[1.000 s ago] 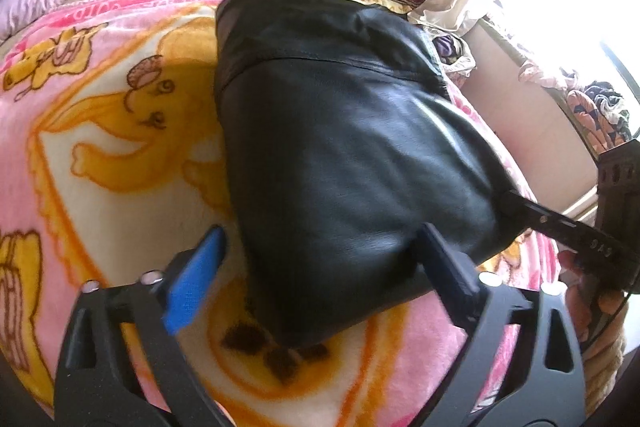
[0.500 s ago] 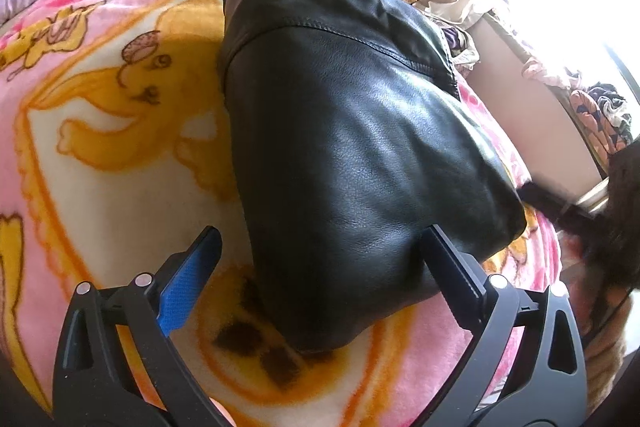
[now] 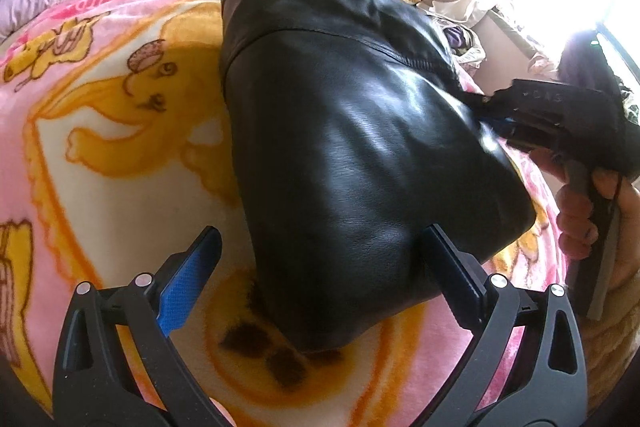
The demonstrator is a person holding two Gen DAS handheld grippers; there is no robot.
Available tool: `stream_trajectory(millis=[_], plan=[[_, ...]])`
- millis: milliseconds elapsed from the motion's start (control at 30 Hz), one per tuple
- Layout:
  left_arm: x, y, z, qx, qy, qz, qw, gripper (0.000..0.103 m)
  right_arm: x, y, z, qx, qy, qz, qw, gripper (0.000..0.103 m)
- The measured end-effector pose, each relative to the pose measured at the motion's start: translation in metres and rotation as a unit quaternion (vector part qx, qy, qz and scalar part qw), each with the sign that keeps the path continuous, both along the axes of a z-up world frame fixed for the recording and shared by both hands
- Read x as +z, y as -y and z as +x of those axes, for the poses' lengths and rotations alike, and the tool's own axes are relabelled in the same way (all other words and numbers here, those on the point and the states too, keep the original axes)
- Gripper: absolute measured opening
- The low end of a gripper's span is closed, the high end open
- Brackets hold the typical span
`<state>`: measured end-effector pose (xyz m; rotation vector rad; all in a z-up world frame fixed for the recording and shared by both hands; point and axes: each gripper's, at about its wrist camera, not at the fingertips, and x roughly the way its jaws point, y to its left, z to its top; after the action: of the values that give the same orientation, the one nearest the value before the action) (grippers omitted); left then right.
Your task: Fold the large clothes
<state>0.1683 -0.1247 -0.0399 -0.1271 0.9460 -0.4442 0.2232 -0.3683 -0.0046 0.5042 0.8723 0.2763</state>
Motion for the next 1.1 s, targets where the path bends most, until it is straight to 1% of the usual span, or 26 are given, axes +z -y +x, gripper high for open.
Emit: stream_trajectory(millis=[33, 100, 133, 200, 233, 300, 367, 467, 600, 633, 667, 700, 733, 767, 867, 933, 1000, 1100], plan=[[0.001, -0.001, 0.0, 0.0, 0.0, 0.002, 1.0, 0.093, 0.007, 0.004, -0.005, 0.004, 0.021, 0.015, 1.0, 0.007], [0.002, -0.001, 0.0, -0.006, 0.002, -0.003, 1.0, 0.093, 0.016, 0.013, -0.013, 0.007, 0.053, 0.04, 0.998, 0.006], [0.002, -0.002, 0.001, -0.009, -0.002, -0.009, 0.9999, 0.093, 0.016, 0.017, -0.013, 0.004, 0.06, 0.044, 0.997, 0.006], [0.0, 0.0, 0.003, -0.011, -0.008, -0.01, 0.9999, 0.094, 0.004, 0.019, -0.007, -0.007, 0.036, 0.024, 0.999, 0.006], [-0.003, 0.002, 0.004, -0.014, -0.012, -0.006, 0.9998, 0.094, -0.006, 0.018, 0.0, -0.011, 0.016, 0.009, 1.0, 0.006], [-0.006, 0.003, 0.004, -0.015, -0.015, -0.011, 0.9997, 0.094, -0.019, 0.015, 0.003, -0.012, 0.004, -0.015, 1.0, 0.007], [-0.007, 0.003, 0.005, -0.014, -0.017, -0.014, 0.9997, 0.094, -0.021, 0.013, 0.003, -0.014, 0.006, -0.025, 1.0, 0.008], [-0.006, 0.003, 0.005, -0.014, -0.018, -0.014, 0.9996, 0.094, -0.017, 0.008, 0.0, -0.018, 0.013, -0.045, 0.999, 0.011], [-0.003, 0.003, 0.002, -0.012, -0.013, -0.009, 0.9998, 0.094, 0.002, 0.003, -0.015, -0.029, 0.035, -0.076, 0.996, 0.012], [-0.002, 0.003, 0.001, -0.012, -0.012, -0.009, 0.9998, 0.094, 0.006, 0.003, -0.02, -0.032, 0.04, -0.082, 0.995, 0.015], [-0.001, 0.003, 0.0, -0.013, -0.012, -0.009, 0.9998, 0.094, 0.011, 0.004, -0.026, -0.031, 0.048, -0.08, 0.995, 0.029], [-0.001, 0.003, 0.0, -0.013, -0.012, -0.01, 0.9998, 0.094, 0.017, 0.006, -0.034, -0.028, 0.056, -0.072, 0.995, 0.041], [-0.001, 0.003, 0.0, -0.013, -0.012, -0.01, 0.9998, 0.094, 0.019, 0.007, -0.039, -0.027, 0.056, -0.07, 0.996, 0.077], [-0.001, 0.003, 0.0, -0.012, -0.012, -0.01, 0.9998, 0.094, 0.02, 0.008, -0.044, -0.022, 0.054, -0.067, 0.996, 0.087], [0.0, 0.003, 0.0, -0.013, -0.013, -0.011, 0.9998, 0.094, 0.017, 0.005, -0.06, 0.014, 0.043, -0.051, 0.998, 0.088], [0.0, 0.002, 0.0, -0.013, -0.013, -0.012, 0.9998, 0.094, 0.004, 0.005, -0.066, 0.033, 0.013, -0.037, 0.999, 0.088], [0.0, 0.002, 0.001, -0.013, -0.013, -0.012, 0.9998, 0.094, -0.012, 0.007, -0.07, 0.048, -0.018, -0.011, 0.999, 0.088], [-0.001, 0.001, 0.001, -0.013, -0.014, -0.014, 0.9997, 0.094, -0.032, 0.013, -0.071, 0.045, -0.046, 0.002, 0.998, 0.085]])
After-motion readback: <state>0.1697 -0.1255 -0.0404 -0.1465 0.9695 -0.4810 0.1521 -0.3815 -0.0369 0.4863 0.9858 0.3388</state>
